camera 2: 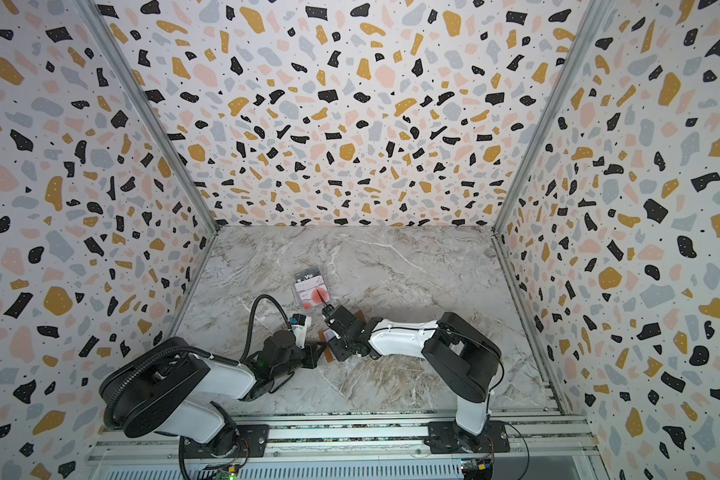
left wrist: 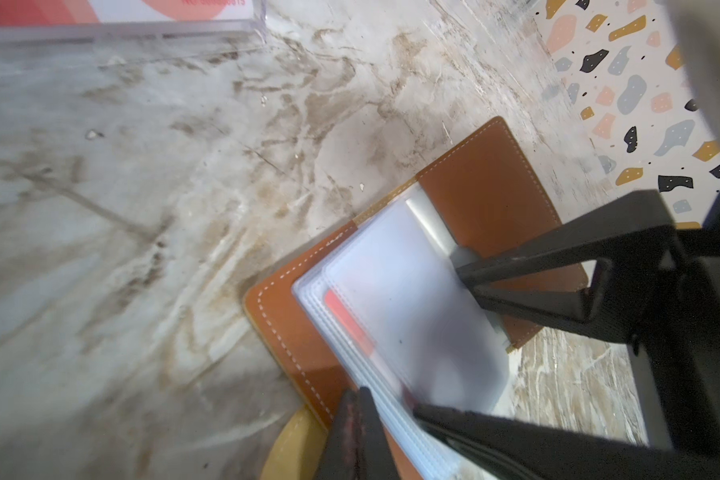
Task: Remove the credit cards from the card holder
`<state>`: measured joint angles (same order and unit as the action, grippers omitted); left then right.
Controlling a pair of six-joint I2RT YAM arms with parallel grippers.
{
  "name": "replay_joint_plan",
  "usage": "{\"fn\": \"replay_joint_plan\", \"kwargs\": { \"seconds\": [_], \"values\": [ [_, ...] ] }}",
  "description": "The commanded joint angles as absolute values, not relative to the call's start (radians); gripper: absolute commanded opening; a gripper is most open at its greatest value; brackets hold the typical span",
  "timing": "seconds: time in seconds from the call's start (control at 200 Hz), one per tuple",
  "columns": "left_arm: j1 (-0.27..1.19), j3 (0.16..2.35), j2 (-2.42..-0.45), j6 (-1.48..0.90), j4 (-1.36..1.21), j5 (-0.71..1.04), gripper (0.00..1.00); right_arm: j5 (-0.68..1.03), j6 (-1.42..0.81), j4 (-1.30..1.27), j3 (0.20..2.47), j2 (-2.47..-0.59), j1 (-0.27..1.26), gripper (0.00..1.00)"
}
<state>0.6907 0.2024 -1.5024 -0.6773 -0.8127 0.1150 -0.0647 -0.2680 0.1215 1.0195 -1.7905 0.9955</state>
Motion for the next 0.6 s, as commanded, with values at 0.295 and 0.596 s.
{"fn": "replay_joint_plan", "kwargs": {
  "seconds": [0.295, 0.596],
  "values": [
    [0.695, 0.179, -1.531, -0.676, -0.781, 0.115, 0.04, -0.093, -0.263, 0.18, 1.002, -1.749, 0.982, 0.5],
    [0.695, 0.187, -1.534, -0.671, -0.773, 0.117, 0.03, -0.247, -0.264, 0.253, 1.006, -1.708, 0.963, 0.5]
  ]
}}
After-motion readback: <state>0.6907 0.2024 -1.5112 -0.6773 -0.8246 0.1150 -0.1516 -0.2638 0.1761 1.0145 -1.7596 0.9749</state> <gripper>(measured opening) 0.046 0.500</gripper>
